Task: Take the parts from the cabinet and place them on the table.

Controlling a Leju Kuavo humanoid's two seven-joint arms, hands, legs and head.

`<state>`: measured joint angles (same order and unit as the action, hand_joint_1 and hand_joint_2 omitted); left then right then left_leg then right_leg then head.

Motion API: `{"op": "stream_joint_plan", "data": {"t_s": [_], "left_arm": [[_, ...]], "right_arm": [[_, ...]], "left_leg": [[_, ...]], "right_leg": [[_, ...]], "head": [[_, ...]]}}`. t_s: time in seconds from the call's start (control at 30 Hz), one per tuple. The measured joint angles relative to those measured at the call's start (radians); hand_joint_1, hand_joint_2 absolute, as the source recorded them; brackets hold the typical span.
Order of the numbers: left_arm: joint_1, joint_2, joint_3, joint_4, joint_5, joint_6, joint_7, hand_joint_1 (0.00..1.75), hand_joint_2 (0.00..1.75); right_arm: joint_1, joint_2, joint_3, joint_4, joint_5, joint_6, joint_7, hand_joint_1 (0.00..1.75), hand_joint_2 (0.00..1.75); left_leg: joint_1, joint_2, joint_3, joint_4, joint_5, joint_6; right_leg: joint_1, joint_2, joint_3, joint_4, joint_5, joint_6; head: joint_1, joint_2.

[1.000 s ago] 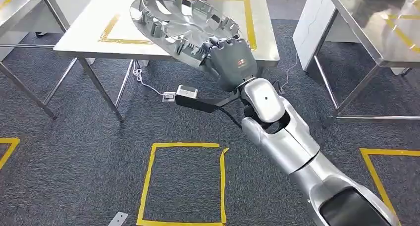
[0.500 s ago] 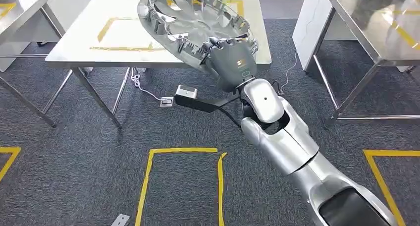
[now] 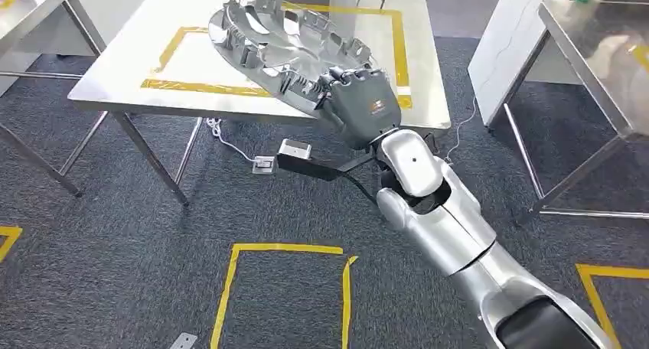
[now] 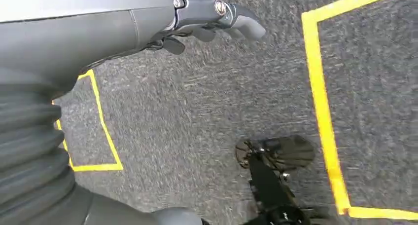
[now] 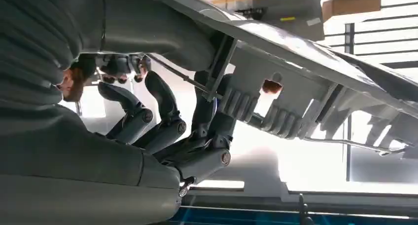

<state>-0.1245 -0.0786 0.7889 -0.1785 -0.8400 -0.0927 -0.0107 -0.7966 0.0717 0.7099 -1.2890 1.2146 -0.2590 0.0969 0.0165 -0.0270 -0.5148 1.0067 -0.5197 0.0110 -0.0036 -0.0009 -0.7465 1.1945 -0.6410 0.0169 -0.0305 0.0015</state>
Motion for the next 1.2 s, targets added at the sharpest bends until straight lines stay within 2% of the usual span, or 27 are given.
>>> {"op": "stream_joint_plan", "data": {"t_s": [0.03, 0.07, 0.1, 0.17, 0.23, 0.27, 0.33, 0.37, 0.4, 0.47, 0.5, 0.53, 0.57, 0.63, 0.7, 0.77, 0.8, 0.83, 0.87, 0.9, 0.97, 1.0, 1.03, 1.07, 1.1, 1.13, 1.2], "left_arm": [[0.0, 0.0, 0.0, 0.0, 0.0, 0.001, 0.0, 0.0, 1.75], [0.007, -0.006, 0.0, 0.003, 0.0, 0.002, 0.0, 0.0, 1.75], [0.003, -0.007, 0.0, 0.006, 0.0, 0.003, 0.0, 0.0, 1.75], [0.001, -0.006, 0.001, 0.005, 0.0, 0.006, 0.001, 0.0, 1.75], [-0.002, -0.006, 0.001, 0.001, 0.0, 0.006, 0.0, 0.0, 1.75], [-0.006, -0.002, 0.001, -0.002, 0.0, 0.006, 0.0, 0.0, 1.75], [-0.015, -0.006, 0.001, 0.0, 0.0, 0.007, -0.002, 0.0, 1.75], [-0.014, -0.005, 0.002, 0.0, 0.0, 0.008, -0.002, 0.0, 1.75], [-0.012, -0.003, 0.003, 0.0, 0.0, 0.008, 0.0, 0.0, 1.75], [0.0, -0.002, 0.005, 0.001, 0.0, 0.008, 0.0, 0.0, 1.75], [0.001, -0.001, 0.005, 0.001, 0.0, 0.008, 0.0, 0.0, 1.75], [0.002, -0.001, 0.006, 0.001, 0.001, 0.008, -0.001, 0.0, 1.75], [0.004, 0.0, 0.007, 0.002, 0.001, 0.009, -0.002, 0.0, 1.75], [0.016, 0.0, 0.007, 0.006, 0.002, 0.009, -0.002, 0.0, 1.75], [0.015, 0.001, 0.008, 0.005, 0.002, 0.01, -0.002, 0.0, 1.75], [0.001, 0.0, 0.008, 0.004, 0.002, 0.01, -0.004, 0.0, 1.75], [-0.003, 0.0, 0.008, 0.004, 0.002, 0.01, -0.005, 0.0, 1.75], [-0.006, 0.0, 0.008, 0.003, 0.002, 0.01, -0.008, 0.0, 1.75], [-0.005, 0.0, 0.008, 0.003, 0.002, 0.01, -0.008, 0.0, 1.75], [-0.004, 0.0, 0.008, 0.003, 0.0, 0.01, -0.008, 0.0, 1.75], [0.001, 0.002, 0.008, 0.004, -0.008, 0.012, -0.006, 0.0, 1.75], [0.002, 0.002, 0.008, 0.004, -0.008, 0.013, -0.004, 0.0, 1.75], [0.001, 0.002, 0.008, 0.004, -0.009, 0.013, -0.005, 0.0, 1.75], [0.0, 0.002, 0.008, 0.004, -0.01, 0.013, -0.006, 0.0, 1.75], [-0.001, 0.0, 0.008, 0.004, -0.012, 0.013, -0.008, 0.0, 1.75], [-0.003, -0.006, 0.008, 0.005, -0.017, 0.012, -0.01, 0.0, 1.75], [-0.005, -0.006, 0.008, 0.004, -0.019, 0.008, -0.012, 0.0, 1.75]], "right_arm": [[0.001, -0.003, 0.0, 0.0, 0.0, 0.0, 0.0, 1.75, 1.75], [0.005, -0.011, 0.0, 0.003, 0.0, 0.0, 0.0, 1.75, 1.75], [0.006, -0.013, 0.0, 0.004, 0.0, -0.002, 0.0, 1.75, 1.75], [0.006, -0.012, -0.001, 0.002, 0.0, 0.0, 0.0, 1.75, 1.75], [-0.007, -0.011, -0.005, -0.001, 0.001, 0.003, 0.0, 1.75, 1.75], [-0.007, -0.007, -0.007, -0.005, 0.0, 0.002, 0.0, 1.75, 1.75], [-0.004, -0.008, -0.008, -0.002, -0.001, 0.002, -0.002, 1.75, 1.75], [0.003, -0.008, -0.008, 0.002, -0.001, 0.002, -0.002, 1.75, 1.75], [0.01, -0.009, -0.008, 0.003, 0.0, 0.002, -0.002, 1.75, 1.75], [0.011, -0.009, -0.008, 0.003, -0.001, 0.002, -0.002, 1.75, 1.75], [0.01, -0.009, -0.008, 0.003, -0.003, 0.002, -0.002, 1.75, 1.75], [0.011, -0.009, -0.008, 0.004, -0.006, 0.003, -0.003, 1.75, 1.75], [0.011, -0.009, -0.008, 0.006, -0.009, 0.003, -0.005, 1.75, 1.75], [0.013, -0.01, -0.006, 0.016, -0.009, 0.001, -0.006, 1.75, 1.75], [0.005, -0.005, -0.007, 0.014, -0.009, 0.001, -0.005, 1.75, 1.75], [-0.013, -0.001, -0.008, 0.012, -0.011, 0.0, -0.006, 1.75, 1.75], [-0.014, 0.001, -0.01, 0.011, -0.012, -0.001, -0.005, 1.75, 1.75], [-0.011, 0.0, -0.009, 0.011, -0.011, -0.002, -0.008, 1.75, 1.75], [-0.007, -0.001, -0.009, 0.013, -0.011, -0.002, -0.007, 1.75, 1.75], [-0.003, -0.002, -0.009, 0.016, -0.011, -0.002, -0.006, 1.75, 1.75], [0.001, -0.003, -0.009, 0.021, -0.011, 0.0, -0.006, 1.75, 1.75], [0.0, -0.004, -0.01, 0.023, -0.011, 0.002, -0.006, 1.75, 1.75], [0.0, -0.004, -0.01, 0.024, -0.011, 0.003, -0.006, 1.75, 1.75], [-0.001, -0.004, -0.01, 0.025, -0.012, 0.004, -0.006, 1.75, 1.75], [-0.005, -0.004, -0.01, 0.025, -0.012, 0.005, -0.006, 1.75, 1.75], [-0.01, -0.004, -0.01, 0.027, -0.013, 0.007, -0.006, 1.75, 1.75], [-0.023, -0.001, -0.011, 0.031, -0.014, 0.013, -0.005, 1.75, 1.75]], "left_leg": [[-0.001, 0.0, 0.022, 0.0, -0.018, -0.001], [0.002, -0.002, 0.024, -0.005, -0.035, -0.003], [-0.003, -0.01, 0.05, 0.004, -0.052, -0.012], [-0.003, -0.01, 0.061, -0.019, -0.07, -0.02], [-0.002, -0.009, 0.091, -0.016, -0.046, -0.033], [-0.004, -0.006, 0.076, 0.014, -0.035, -0.04], [-0.002, 0.013, 0.001, 0.167, 0.015, -0.046], [-0.002, 0.016, -0.044, 0.228, -0.007, -0.049], [-0.002, 0.017, -0.085, 0.262, -0.06, -0.051], [-0.002, 0.017, -0.15, 0.256, -0.17, -0.05], [-0.002, 0.018, -0.174, 0.224, -0.192, -0.05], [-0.002, 0.02, -0.192, 0.17, -0.167, -0.05], [-0.002, 0.023, -0.203, 0.103, -0.084, -0.049], [-0.007, 0.035, -0.222, -0.079, 0.24, -0.039], [-0.009, 0.029, -0.208, -0.035, 0.225, -0.023], [-0.004, 0.032, -0.198, -0.024, 0.208, -0.007], [-0.003, 0.028, -0.187, -0.025, 0.199, 0.0], [-0.002, 0.028, -0.176, -0.027, 0.186, 0.004], [-0.002, 0.026, -0.162, -0.027, 0.173, 0.006], [-0.002, 0.023, -0.146, -0.027, 0.158, 0.006], [-0.002, 0.018, -0.115, -0.027, 0.132, 0.006], [-0.002, 0.015, -0.102, -0.026, 0.121, 0.006], [-0.002, 0.011, -0.09, -0.025, 0.112, 0.005], [-0.003, 0.008, -0.08, -0.025, 0.103, 0.003], [-0.004, 0.007, -0.072, -0.026, 0.095, 0.001], [-0.006, 0.005, -0.067, -0.021, 0.089, -0.004], [-0.005, -0.001, -0.064, -0.024, 0.075, -0.02]], "right_leg": [[0.007, 0.0, -0.001, -0.077, 0.103, -0.015], [0.013, -0.001, -0.002, -0.155, 0.273, -0.029], [0.022, 0.004, -0.006, -0.205, 0.339, -0.032], [0.025, 0.004, 0.01, -0.193, 0.312, -0.037], [0.021, -0.001, 0.035, -0.201, 0.288, -0.055], [0.013, 0.002, 0.065, -0.213, 0.283, -0.061], [0.012, 0.001, 0.114, -0.228, 0.256, -0.071], [0.01, 0.001, 0.141, -0.236, 0.239, -0.07], [0.009, 0.002, 0.169, -0.243, 0.221, -0.069], [0.005, 0.008, 0.221, -0.254, 0.188, -0.066], [0.004, 0.01, 0.249, -0.258, 0.168, -0.063], [0.002, 0.01, 0.275, -0.26, 0.148, -0.06], [0.002, 0.01, 0.299, -0.26, 0.126, -0.059], [0.01, 0.019, 0.329, -0.244, 0.08, -0.046], [0.013, 0.022, 0.355, -0.251, 0.049, -0.033], [0.011, 0.021, 0.323, -0.174, 0.083, -0.025], [0.008, 0.015, 0.268, -0.087, 0.12, -0.02], [0.007, 0.01, 0.212, -0.001, 0.132, -0.012], [0.005, 0.009, 0.164, 0.059, 0.102, -0.006], [0.002, 0.009, 0.131, 0.089, 0.039, -0.002], [0.001, 0.007, 0.09, 0.085, -0.079, 0.002], [0.001, 0.007, 0.081, 0.054, -0.086, 0.0], [0.002, 0.007, 0.081, 0.002, -0.049, -0.005], [0.004, 0.007, 0.09, -0.071, 0.031, -0.012], [0.01, 0.005, 0.102, -0.16, 0.151, -0.027], [0.015, 0.006, 0.101, -0.213, 0.224, -0.038], [0.021, 0.011, 0.113, -0.214, 0.234, -0.046]], "head": [[0.002, 0.0], [0.003, 0.0], [0.0, 0.0], [-0.002, 0.0], [0.001, 0.0], [0.002, 0.0], [-0.007, 0.0], [-0.006, 0.0], [-0.006, 0.0], [-0.006, 0.0], [-0.008, 0.0], [-0.008, 0.0], [-0.008, 0.0], [-0.013, 0.0], [-0.006, 0.0], [-0.007, 0.0], [-0.004, 0.0], [-0.002, 0.0], [-0.001, 0.0], [0.0, 0.0], [0.0, 0.0], [0.001, 0.0], [0.001, 0.0], [0.002, 0.0], [0.002, 0.0], [0.002, 0.0], [0.003, 0.0]]}}
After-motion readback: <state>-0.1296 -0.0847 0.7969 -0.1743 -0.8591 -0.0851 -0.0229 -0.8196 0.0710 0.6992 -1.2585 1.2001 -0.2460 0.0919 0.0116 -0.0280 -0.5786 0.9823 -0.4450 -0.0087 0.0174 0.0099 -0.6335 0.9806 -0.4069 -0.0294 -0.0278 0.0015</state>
